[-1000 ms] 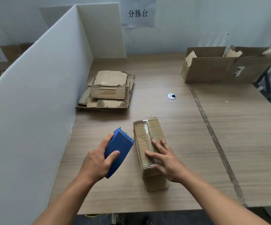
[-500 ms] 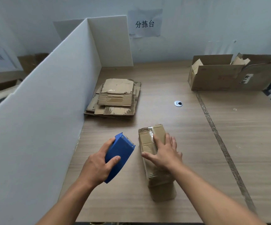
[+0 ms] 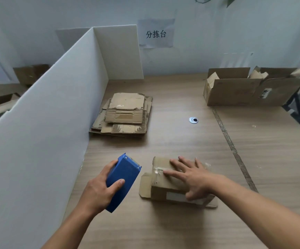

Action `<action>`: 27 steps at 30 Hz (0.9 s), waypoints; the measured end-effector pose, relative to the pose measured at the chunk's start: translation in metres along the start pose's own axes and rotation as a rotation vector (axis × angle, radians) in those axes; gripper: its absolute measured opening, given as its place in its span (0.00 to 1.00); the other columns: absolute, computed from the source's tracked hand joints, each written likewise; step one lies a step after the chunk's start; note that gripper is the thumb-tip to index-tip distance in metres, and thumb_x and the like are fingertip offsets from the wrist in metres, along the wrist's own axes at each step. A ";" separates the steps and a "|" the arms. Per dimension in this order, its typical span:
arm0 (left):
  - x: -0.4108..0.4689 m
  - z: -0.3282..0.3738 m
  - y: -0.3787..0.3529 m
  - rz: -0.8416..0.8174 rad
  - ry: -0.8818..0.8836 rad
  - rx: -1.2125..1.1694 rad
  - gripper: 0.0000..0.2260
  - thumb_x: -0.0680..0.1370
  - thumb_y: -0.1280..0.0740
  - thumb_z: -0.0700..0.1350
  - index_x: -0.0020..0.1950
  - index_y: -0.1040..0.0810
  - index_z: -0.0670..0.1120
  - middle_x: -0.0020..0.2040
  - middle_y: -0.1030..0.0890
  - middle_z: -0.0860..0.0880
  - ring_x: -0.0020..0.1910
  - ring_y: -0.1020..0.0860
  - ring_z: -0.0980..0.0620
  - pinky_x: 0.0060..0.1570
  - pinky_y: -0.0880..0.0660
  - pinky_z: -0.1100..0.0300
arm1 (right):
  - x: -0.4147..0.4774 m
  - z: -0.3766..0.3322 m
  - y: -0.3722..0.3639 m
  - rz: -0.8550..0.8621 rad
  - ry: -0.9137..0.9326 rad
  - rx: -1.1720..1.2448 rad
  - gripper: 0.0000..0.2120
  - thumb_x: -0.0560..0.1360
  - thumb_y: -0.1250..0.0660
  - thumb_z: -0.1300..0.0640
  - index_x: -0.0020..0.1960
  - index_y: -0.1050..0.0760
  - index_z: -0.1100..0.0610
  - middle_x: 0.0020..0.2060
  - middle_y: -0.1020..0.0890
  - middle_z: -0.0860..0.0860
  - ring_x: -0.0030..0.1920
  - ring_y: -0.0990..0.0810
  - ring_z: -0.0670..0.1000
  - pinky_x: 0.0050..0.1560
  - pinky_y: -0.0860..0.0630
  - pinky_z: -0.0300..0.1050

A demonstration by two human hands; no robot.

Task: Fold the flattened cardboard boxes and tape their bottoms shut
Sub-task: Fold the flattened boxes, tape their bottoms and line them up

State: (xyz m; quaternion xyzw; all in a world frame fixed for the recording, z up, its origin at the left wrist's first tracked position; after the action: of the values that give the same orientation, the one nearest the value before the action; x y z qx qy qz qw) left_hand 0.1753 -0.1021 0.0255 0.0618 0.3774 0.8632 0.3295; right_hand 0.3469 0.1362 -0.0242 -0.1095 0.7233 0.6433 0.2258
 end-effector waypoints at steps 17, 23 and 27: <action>0.001 0.002 -0.005 -0.034 0.005 0.048 0.27 0.77 0.31 0.53 0.72 0.37 0.68 0.53 0.20 0.56 0.47 0.21 0.56 0.45 0.26 0.59 | -0.006 -0.001 -0.004 0.088 -0.048 -0.022 0.46 0.75 0.34 0.40 0.71 0.71 0.26 0.77 0.69 0.45 0.78 0.68 0.54 0.74 0.61 0.68; -0.002 0.006 -0.008 -0.050 0.007 0.061 0.26 0.77 0.31 0.53 0.72 0.37 0.67 0.54 0.20 0.56 0.48 0.21 0.55 0.46 0.25 0.57 | -0.008 -0.024 0.007 0.297 -0.110 0.125 0.41 0.73 0.41 0.28 0.79 0.56 0.37 0.80 0.53 0.51 0.79 0.62 0.55 0.76 0.54 0.64; -0.002 0.008 -0.010 -0.043 -0.003 0.050 0.26 0.77 0.31 0.53 0.72 0.36 0.66 0.53 0.19 0.56 0.47 0.21 0.56 0.46 0.25 0.58 | -0.007 -0.042 -0.009 0.331 -0.274 0.173 0.43 0.66 0.47 0.21 0.72 0.38 0.47 0.74 0.38 0.54 0.78 0.44 0.59 0.69 0.45 0.75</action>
State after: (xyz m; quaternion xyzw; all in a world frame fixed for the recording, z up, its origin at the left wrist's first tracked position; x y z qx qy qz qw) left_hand 0.1848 -0.0934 0.0249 0.0633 0.3997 0.8460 0.3472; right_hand 0.3489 0.0929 -0.0261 0.1189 0.7466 0.6159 0.2217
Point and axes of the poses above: each hand's wrist, its own x-axis towards the middle knuckle, its own y-axis out of the back of the hand, z = x × y, the point moved 9 cm from there along x, towards the middle knuckle
